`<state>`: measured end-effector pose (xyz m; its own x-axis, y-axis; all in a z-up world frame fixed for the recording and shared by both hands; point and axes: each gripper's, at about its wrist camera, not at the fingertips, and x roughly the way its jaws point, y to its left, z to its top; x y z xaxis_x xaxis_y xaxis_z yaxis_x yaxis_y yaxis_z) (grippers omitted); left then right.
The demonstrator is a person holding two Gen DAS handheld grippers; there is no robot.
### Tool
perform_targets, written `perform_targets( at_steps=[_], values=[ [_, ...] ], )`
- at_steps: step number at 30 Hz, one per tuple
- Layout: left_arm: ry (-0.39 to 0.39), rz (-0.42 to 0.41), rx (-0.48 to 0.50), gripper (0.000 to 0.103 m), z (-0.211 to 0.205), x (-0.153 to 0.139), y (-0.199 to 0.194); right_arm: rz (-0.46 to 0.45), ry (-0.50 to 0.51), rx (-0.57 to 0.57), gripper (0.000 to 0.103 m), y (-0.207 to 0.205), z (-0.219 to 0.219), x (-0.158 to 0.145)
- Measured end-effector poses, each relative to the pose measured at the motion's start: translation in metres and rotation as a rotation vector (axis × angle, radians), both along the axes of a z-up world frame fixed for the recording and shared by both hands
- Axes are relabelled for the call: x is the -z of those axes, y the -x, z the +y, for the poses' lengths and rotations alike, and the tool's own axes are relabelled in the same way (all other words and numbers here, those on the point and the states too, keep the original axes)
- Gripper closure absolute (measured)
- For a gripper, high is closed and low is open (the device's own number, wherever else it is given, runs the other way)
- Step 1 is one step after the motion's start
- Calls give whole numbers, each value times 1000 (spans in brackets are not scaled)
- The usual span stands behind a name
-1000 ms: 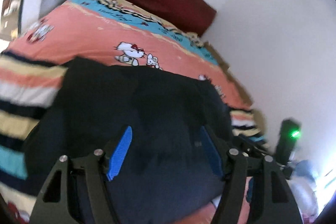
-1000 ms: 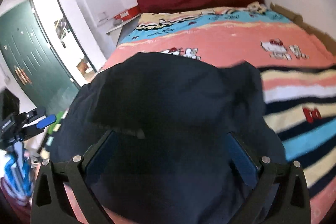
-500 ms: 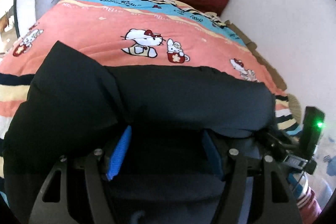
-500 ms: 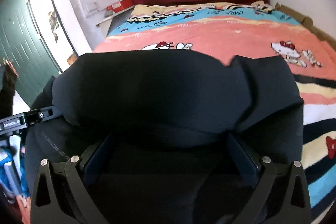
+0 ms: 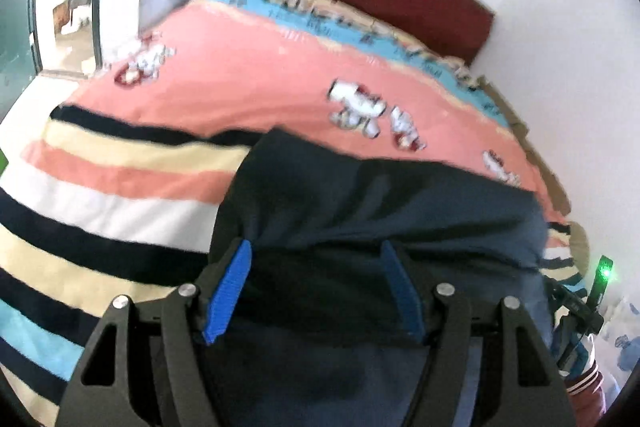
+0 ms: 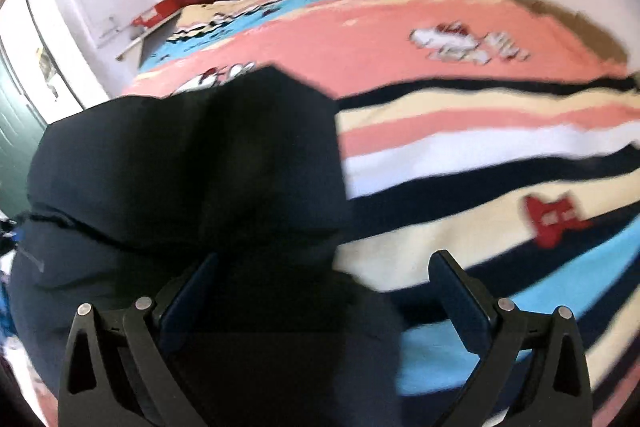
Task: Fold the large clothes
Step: 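Lower the flipped jacket onto the blanket and press it flat with both grippers, then open both grippers and pull them back from the jacket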
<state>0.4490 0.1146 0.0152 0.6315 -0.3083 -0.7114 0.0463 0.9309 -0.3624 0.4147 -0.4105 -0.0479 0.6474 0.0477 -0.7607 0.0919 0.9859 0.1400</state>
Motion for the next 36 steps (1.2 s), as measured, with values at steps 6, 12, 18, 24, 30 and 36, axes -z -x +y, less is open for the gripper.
perform_targets(
  at_steps=[6, 12, 18, 24, 30, 36],
  values=[
    [-10, -61, 117, 37, -54, -23, 9, -104, 9, -121, 2, 7, 61, -46],
    [-83, 50, 205, 37, -127, 6, -37, -27, 16, -238, 2, -38, 140, -30],
    [-104, 79, 128, 36, -117, 17, -79, 2, -33, -194, 1, -81, 137, -19],
    [-19, 83, 88, 36, -70, 30, -73, -25, -137, -199, 1, -69, 94, -2],
    [-169, 80, -32, 36, -23, 10, -46, 6, 3, -113, 1, -44, 73, -7],
    [-171, -22, -84, 36, 3, -19, 26, -34, 44, -69, 1, 17, 63, -34]
  ],
)
